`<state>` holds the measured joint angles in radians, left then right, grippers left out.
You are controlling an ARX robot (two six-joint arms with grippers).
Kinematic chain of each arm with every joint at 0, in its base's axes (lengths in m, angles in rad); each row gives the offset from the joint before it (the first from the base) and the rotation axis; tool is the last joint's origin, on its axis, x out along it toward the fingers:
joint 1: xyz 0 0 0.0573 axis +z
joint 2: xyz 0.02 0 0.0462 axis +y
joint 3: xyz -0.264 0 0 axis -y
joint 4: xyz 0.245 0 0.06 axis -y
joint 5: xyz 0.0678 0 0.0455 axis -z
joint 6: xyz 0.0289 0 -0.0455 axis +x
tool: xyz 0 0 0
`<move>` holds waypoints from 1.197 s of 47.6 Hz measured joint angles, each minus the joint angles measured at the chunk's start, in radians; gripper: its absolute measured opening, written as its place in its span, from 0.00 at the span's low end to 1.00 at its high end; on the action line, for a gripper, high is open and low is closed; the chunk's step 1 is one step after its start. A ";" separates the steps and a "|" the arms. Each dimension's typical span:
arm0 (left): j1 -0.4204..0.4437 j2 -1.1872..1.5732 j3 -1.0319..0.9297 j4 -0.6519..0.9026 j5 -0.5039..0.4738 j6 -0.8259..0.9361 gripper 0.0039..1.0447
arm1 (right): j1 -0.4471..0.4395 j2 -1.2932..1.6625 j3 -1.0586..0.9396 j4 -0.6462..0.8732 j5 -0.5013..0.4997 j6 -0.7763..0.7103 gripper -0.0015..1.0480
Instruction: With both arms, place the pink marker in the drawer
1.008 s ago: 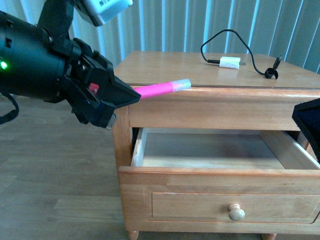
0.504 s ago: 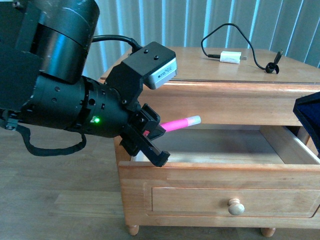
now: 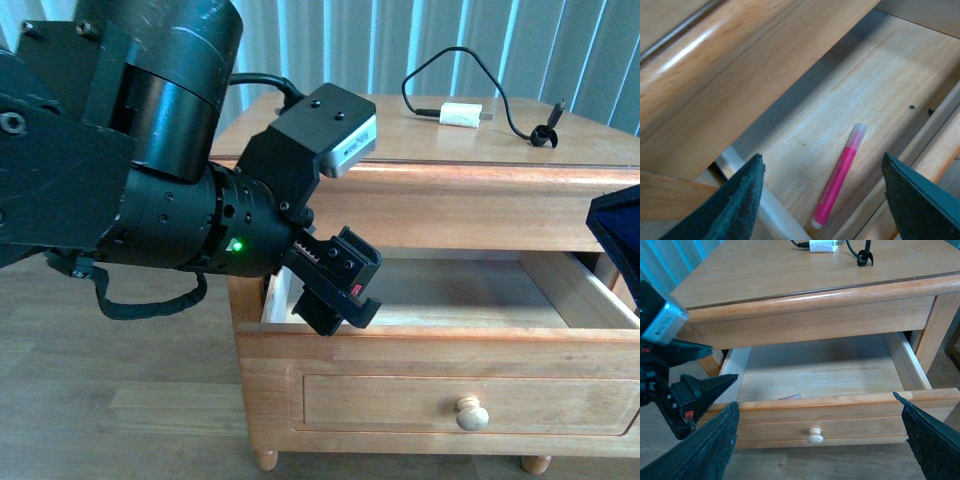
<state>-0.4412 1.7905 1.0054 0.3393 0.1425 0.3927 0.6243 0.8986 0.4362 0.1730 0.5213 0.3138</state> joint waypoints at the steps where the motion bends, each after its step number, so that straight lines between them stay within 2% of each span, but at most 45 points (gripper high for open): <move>1: 0.001 -0.011 -0.011 0.009 -0.014 -0.005 0.74 | 0.000 0.000 0.000 0.000 0.000 0.000 0.92; 6: 0.024 -0.114 -0.087 0.056 -0.080 -0.069 0.94 | 0.000 0.000 0.000 0.000 0.000 0.000 0.92; 8: 0.034 -0.147 -0.108 0.068 -0.092 -0.087 0.96 | 0.000 0.000 0.000 0.000 0.000 0.000 0.92; 14: 0.075 -0.269 -0.186 0.072 -0.103 -0.143 0.94 | 0.000 0.000 0.000 0.000 0.000 0.000 0.92; 21: 0.134 -0.448 -0.303 0.066 -0.179 -0.216 0.95 | 0.000 0.000 0.000 0.000 0.000 0.000 0.92; 27: 0.190 -0.701 -0.447 0.039 -0.249 -0.277 0.95 | 0.000 0.000 0.000 0.000 0.000 0.000 0.92; 32: 0.247 -0.960 -0.597 -0.057 -0.278 -0.313 0.95 | 0.000 0.000 0.000 0.000 0.000 0.000 0.92; 40: 0.318 -1.221 -0.735 -0.174 -0.258 -0.374 0.95 | 0.000 0.000 0.000 0.000 0.000 0.000 0.92; 46: 0.410 -1.375 -0.827 -0.237 -0.193 -0.457 0.95 | 0.000 0.000 0.000 0.000 0.000 0.000 0.92; 57: 0.419 -1.384 -0.832 -0.237 -0.187 -0.484 0.95 | 0.000 0.000 0.000 0.000 0.000 0.000 0.92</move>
<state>-0.0223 0.4061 0.1730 0.1024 -0.0444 -0.0910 0.6243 0.8986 0.4362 0.1730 0.5213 0.3138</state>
